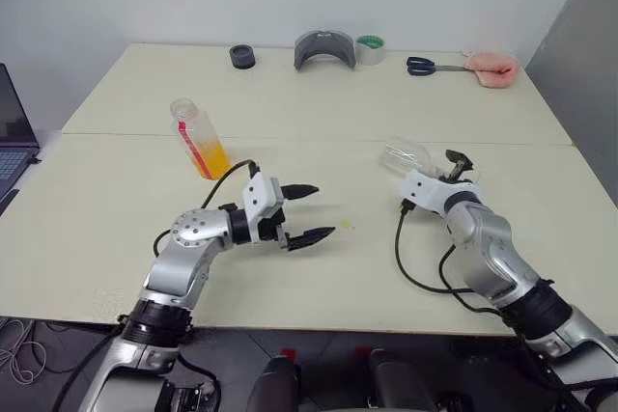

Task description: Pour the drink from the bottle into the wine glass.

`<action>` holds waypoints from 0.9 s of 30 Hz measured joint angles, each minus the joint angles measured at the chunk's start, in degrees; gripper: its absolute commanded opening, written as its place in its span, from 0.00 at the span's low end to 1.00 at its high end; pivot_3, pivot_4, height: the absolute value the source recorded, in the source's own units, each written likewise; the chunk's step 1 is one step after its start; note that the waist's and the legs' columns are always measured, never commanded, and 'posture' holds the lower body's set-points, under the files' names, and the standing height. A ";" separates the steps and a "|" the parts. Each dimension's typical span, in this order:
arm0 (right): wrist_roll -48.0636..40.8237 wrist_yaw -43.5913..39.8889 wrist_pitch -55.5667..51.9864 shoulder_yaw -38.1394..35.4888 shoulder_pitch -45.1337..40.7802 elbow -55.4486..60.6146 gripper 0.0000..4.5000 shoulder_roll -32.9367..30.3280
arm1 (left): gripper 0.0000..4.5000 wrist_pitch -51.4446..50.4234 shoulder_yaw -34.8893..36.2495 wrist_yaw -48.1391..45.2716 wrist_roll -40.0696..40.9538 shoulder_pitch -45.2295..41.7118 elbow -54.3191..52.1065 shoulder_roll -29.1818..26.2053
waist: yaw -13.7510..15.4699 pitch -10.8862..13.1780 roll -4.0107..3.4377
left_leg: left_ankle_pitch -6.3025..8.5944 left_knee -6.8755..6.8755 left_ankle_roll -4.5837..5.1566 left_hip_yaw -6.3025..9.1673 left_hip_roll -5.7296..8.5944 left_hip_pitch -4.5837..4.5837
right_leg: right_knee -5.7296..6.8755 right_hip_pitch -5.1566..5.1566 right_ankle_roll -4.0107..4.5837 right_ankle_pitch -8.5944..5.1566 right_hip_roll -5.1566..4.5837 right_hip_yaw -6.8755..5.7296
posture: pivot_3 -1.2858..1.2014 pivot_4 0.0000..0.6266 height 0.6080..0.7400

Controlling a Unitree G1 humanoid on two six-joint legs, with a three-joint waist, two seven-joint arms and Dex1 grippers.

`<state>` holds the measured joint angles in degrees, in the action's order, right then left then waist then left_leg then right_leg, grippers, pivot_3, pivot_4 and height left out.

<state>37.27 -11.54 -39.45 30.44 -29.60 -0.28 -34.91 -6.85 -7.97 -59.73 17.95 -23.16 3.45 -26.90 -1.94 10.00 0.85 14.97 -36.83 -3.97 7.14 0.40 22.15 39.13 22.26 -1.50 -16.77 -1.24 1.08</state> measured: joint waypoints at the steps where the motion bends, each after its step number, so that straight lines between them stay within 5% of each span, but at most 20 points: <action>1: 0.70 0.84 1.15 -0.02 -0.83 -2.66 1.00 0.48 | 0.99 0.35 -0.27 -0.39 -0.12 -0.65 1.12 0.83 | -0.09 0.00 0.00 | 0.00 -0.01 0.00 -0.02 -0.01 -0.01 | 0.01 0.00 -0.01 0.00 0.00 0.01 | 0.52 0.24 1.00; 7: 3.12 3.69 5.37 -0.33 -4.88 -12.80 1.00 1.95 | 0.99 2.71 -0.66 -1.03 -0.88 -3.20 4.91 3.57 | -0.30 0.00 0.00 | 0.00 -0.04 0.00 -0.03 -0.01 -0.05 | 0.07 -0.01 -0.01 0.01 0.02 0.04 | 0.52 0.24 1.00; 10: 3.74 3.74 6.19 -0.62 -6.25 -15.59 0.87 3.05 | 1.00 3.60 -0.71 -1.00 -1.54 -3.35 5.89 4.19 | -0.53 0.00 0.00 | 0.00 -0.02 0.00 -0.02 -0.03 -0.06 | 0.07 0.00 0.00 0.01 0.02 0.03 | 0.52 0.24 1.00; 21: 3.82 3.13 12.03 -1.13 -11.63 -25.33 0.03 6.81 | 1.00 3.50 -1.32 0.93 -2.83 -1.44 4.68 5.90 | -1.32 0.00 0.00 | 0.00 -0.05 0.00 -0.08 -0.02 -0.19 | 0.27 -0.01 0.00 0.01 0.02 0.14 | 0.52 0.24 1.00; 27: 2.54 2.94 13.85 -3.87 -11.92 -25.10 0.03 7.06 | 1.00 2.85 -1.32 3.06 -2.82 -0.41 2.73 6.53 | -1.30 0.00 -0.01 | 0.00 -0.04 0.00 -0.12 0.01 -0.15 | 0.28 0.03 0.00 0.00 -0.01 0.20 | 0.52 0.24 1.00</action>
<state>39.81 -8.60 -25.59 26.57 -41.52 -25.38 -27.85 -4.00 -9.28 -56.67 15.13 -23.57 6.18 -20.37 -3.24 10.00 0.84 14.97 -36.86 -3.97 7.02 0.41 22.00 39.41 22.30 -1.50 -16.77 -1.25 1.29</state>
